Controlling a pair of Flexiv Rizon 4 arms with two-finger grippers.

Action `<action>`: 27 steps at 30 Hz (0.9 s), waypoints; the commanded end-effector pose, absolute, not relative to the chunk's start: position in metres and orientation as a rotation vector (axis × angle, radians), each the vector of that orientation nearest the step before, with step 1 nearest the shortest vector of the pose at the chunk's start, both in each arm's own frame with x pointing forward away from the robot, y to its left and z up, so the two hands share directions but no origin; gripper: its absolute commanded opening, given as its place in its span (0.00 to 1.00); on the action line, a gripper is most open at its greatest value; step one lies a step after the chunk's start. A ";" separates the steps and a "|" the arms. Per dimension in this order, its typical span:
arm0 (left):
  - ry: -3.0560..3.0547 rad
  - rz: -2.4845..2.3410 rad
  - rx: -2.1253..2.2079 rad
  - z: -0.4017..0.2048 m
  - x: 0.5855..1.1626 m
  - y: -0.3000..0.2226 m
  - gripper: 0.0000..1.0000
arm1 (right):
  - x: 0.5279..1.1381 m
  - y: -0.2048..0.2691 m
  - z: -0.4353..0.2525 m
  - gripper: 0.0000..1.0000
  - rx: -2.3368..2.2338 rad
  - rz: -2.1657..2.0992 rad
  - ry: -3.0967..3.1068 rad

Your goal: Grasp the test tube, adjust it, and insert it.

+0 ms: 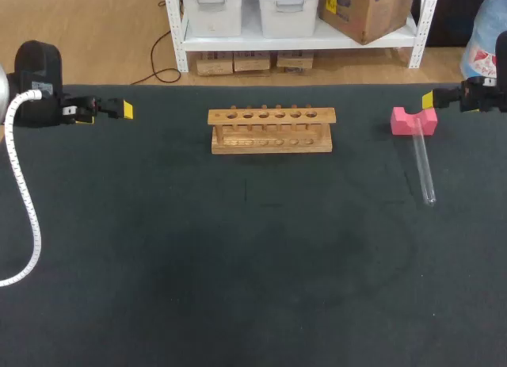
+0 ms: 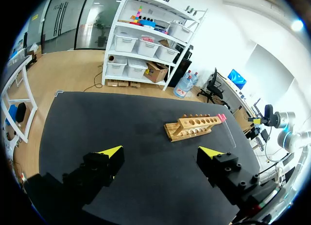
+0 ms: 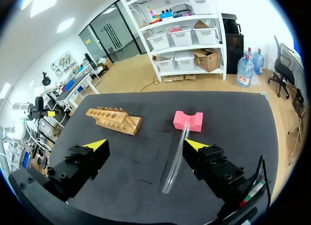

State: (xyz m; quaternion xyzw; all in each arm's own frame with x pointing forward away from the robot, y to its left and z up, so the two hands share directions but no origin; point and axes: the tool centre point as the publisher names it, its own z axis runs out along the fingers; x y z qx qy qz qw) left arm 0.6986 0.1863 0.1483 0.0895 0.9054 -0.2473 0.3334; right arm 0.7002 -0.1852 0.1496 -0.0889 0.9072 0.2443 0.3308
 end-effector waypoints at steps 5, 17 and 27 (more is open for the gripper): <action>2.372 -0.638 0.231 0.150 0.699 0.185 1.00 | 0.700 -0.185 0.150 1.00 -0.233 0.639 2.372; 2.372 -0.638 0.231 0.150 0.699 0.185 1.00 | 0.700 -0.185 0.150 1.00 -0.233 0.639 2.372; 2.283 -0.632 0.474 0.163 0.707 0.182 1.00 | 0.700 -0.185 0.150 1.00 -0.233 0.639 2.372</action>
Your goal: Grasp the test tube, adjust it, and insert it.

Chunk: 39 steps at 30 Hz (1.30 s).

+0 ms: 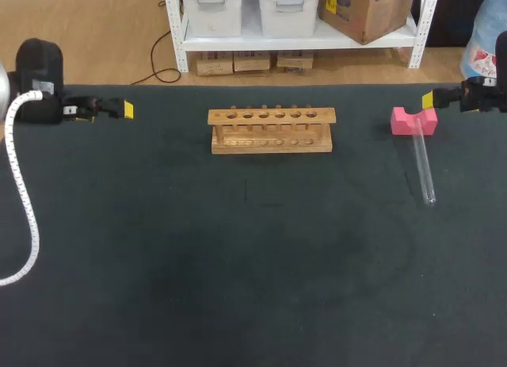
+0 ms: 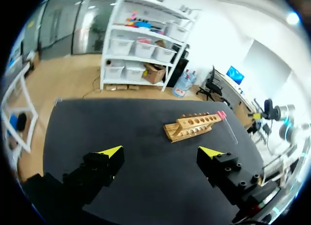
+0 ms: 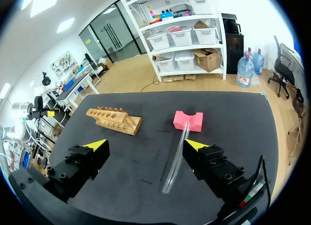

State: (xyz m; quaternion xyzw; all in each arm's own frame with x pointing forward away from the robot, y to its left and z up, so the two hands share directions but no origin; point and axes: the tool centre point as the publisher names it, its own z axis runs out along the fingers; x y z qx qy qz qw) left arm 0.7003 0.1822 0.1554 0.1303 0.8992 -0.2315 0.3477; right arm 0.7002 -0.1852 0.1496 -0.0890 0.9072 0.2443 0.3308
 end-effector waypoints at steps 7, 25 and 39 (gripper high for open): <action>2.148 -0.663 0.727 0.173 0.697 0.180 1.00 | 0.700 -0.185 0.150 1.00 -0.233 0.639 2.372; 1.872 -0.743 1.058 0.151 0.704 0.191 1.00 | 0.700 -0.185 0.150 1.00 -0.233 0.639 2.372; 1.745 -0.729 1.113 0.126 0.743 0.177 1.00 | 0.700 -0.185 0.150 1.00 -0.233 0.639 2.372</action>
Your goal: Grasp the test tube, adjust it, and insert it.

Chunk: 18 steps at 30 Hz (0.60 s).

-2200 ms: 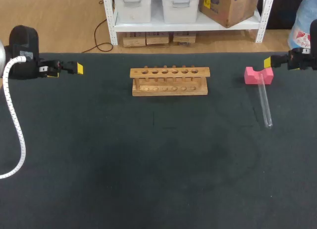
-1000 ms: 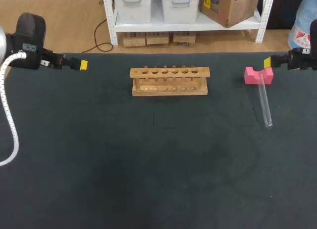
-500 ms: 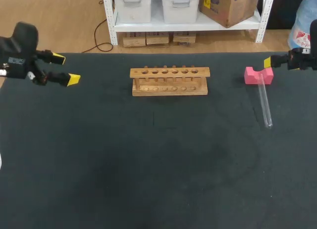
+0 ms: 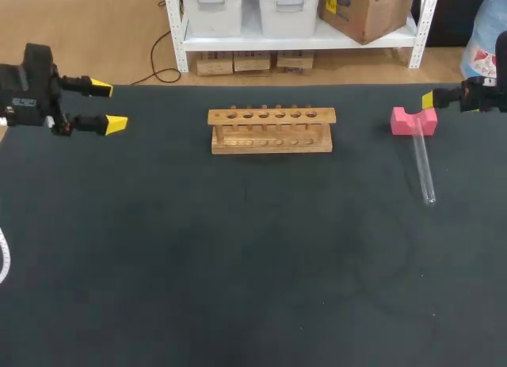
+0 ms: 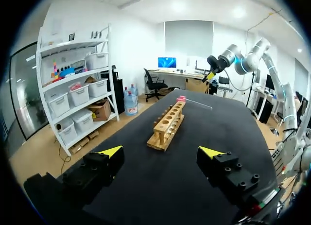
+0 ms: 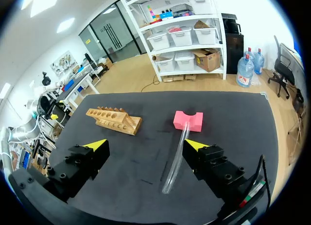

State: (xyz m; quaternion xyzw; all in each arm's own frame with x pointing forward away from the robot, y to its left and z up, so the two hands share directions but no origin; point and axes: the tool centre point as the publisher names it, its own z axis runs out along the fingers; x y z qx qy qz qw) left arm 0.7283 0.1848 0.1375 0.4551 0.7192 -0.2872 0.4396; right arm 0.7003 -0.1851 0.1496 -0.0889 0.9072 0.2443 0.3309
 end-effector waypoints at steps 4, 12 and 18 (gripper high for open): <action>1.739 -0.690 1.138 0.118 0.750 0.169 1.00 | 0.700 -0.185 0.150 1.00 -0.233 0.639 2.372; 1.723 -0.686 1.193 0.117 0.756 0.163 1.00 | 0.700 -0.185 0.150 1.00 -0.233 0.639 2.372; 1.736 -0.700 1.172 0.117 0.754 0.162 1.00 | 0.700 -0.185 0.150 1.00 -0.233 0.639 2.372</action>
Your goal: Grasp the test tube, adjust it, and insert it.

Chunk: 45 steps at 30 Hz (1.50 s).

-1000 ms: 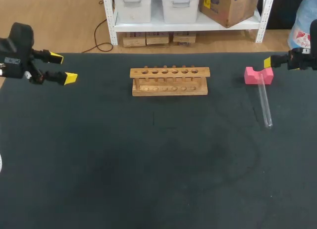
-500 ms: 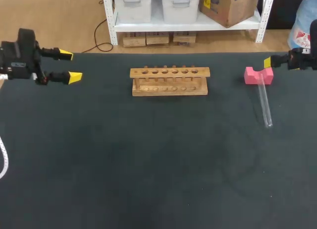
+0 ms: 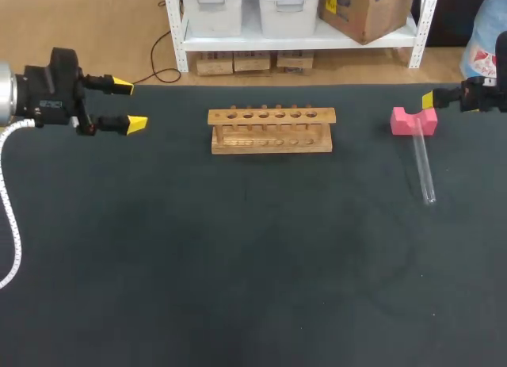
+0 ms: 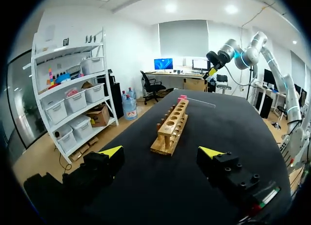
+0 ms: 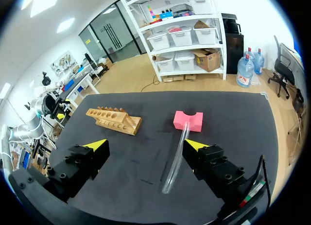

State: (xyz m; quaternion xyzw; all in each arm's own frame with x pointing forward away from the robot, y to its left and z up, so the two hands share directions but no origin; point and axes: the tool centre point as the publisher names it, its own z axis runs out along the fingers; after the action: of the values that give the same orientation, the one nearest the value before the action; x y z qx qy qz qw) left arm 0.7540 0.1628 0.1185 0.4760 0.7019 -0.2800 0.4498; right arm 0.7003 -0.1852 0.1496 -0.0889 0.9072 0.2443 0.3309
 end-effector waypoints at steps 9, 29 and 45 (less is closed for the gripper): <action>1.775 -0.711 1.167 0.113 0.751 0.158 1.00 | 0.700 -0.185 0.150 1.00 -0.233 0.639 2.372; 1.775 -0.711 1.167 0.113 0.751 0.158 1.00 | 0.705 -0.174 0.143 1.00 -0.145 0.318 2.224; 1.775 -0.711 1.167 0.113 0.751 0.158 1.00 | 0.718 -0.169 0.095 1.00 0.071 -0.152 2.099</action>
State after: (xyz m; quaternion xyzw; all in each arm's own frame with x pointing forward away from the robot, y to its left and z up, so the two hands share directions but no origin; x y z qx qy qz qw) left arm 0.7510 0.1570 0.1142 0.4690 0.7148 -0.2848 0.4336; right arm 0.7128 -0.1778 0.1058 -0.0886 0.8656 0.1619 0.4656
